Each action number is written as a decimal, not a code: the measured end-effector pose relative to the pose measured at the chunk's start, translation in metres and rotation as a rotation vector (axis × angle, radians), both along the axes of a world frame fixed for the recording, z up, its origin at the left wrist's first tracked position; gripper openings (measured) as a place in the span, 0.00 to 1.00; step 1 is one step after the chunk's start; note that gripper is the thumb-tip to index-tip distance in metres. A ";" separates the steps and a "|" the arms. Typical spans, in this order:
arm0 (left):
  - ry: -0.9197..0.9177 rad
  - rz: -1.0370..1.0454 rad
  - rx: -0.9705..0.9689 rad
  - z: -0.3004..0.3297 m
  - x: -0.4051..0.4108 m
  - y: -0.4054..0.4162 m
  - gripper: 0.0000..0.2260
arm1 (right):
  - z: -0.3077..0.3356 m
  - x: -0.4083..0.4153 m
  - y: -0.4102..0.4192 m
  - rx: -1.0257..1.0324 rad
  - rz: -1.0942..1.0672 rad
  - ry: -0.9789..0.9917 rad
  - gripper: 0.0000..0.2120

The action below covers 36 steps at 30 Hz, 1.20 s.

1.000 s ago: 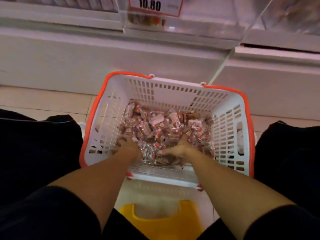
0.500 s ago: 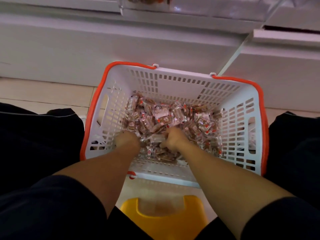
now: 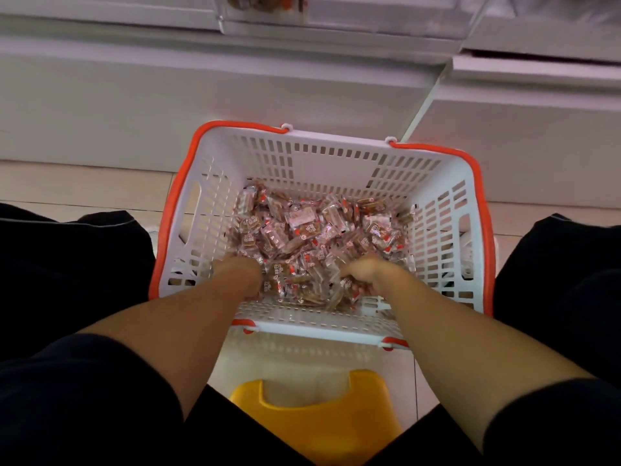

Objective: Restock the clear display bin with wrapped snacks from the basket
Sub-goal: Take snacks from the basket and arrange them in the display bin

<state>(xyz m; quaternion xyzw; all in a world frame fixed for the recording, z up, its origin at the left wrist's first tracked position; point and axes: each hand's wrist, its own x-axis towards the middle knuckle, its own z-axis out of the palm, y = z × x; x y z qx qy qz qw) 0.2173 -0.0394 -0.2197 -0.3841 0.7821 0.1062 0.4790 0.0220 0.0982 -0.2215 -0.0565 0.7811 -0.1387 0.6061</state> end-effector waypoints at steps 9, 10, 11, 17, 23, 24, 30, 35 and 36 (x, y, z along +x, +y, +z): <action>0.633 1.171 0.823 0.039 -0.037 -0.018 0.10 | 0.040 -0.010 -0.016 -0.257 -0.058 0.051 0.06; 0.712 1.265 0.850 0.040 -0.039 -0.018 0.11 | 0.047 -0.013 -0.018 -0.297 -0.027 0.103 0.06; 0.778 1.342 0.858 0.042 -0.040 -0.018 0.12 | 0.054 -0.016 -0.021 -0.350 -0.013 0.134 0.06; 0.811 1.475 0.970 0.049 -0.041 -0.018 0.14 | 0.099 -0.025 -0.045 -0.548 0.208 0.152 0.07; 0.784 1.398 1.074 0.059 -0.038 -0.011 0.15 | 0.084 -0.005 -0.031 -0.631 0.052 0.165 0.08; 0.786 1.383 1.111 0.061 -0.038 -0.009 0.16 | 0.080 -0.001 -0.030 -0.641 -0.087 0.066 0.08; 0.887 1.410 1.232 0.057 -0.039 -0.009 0.18 | 0.065 0.010 -0.040 -0.652 -0.399 -0.136 0.11; 0.821 1.399 0.886 0.049 -0.035 -0.007 0.14 | 0.024 0.025 -0.036 -0.312 -0.038 0.108 0.22; 0.821 1.416 0.833 0.046 -0.033 -0.007 0.13 | 0.013 0.028 -0.032 -0.204 0.213 0.200 0.26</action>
